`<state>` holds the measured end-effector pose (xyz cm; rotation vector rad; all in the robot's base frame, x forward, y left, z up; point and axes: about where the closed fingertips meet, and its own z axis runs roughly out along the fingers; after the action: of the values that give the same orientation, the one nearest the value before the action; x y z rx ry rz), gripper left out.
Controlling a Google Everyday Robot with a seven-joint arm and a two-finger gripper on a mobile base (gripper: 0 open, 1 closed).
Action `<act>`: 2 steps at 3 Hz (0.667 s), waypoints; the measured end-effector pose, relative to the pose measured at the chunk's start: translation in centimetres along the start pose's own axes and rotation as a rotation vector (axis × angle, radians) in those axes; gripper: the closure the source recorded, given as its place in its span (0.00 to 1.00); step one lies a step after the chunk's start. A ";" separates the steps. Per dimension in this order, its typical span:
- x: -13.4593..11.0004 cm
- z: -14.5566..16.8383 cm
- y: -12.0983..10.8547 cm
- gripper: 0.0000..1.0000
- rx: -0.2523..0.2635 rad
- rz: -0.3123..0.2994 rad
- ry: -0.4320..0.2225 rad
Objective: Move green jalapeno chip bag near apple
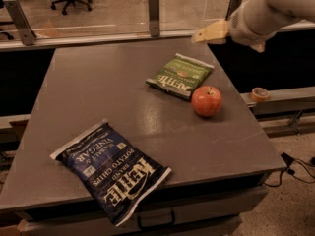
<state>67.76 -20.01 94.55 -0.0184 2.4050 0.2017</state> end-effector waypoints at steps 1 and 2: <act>-4.1 -5.0 -4.3 0.00 -0.055 0.012 -0.100; -8.1 -9.1 -2.9 0.00 -0.140 0.008 -0.201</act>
Offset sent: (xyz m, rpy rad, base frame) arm 0.0009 -0.0544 0.0639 0.0631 -0.1097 0.0175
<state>68.02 -24.63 106.21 -0.0508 2.1874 0.3588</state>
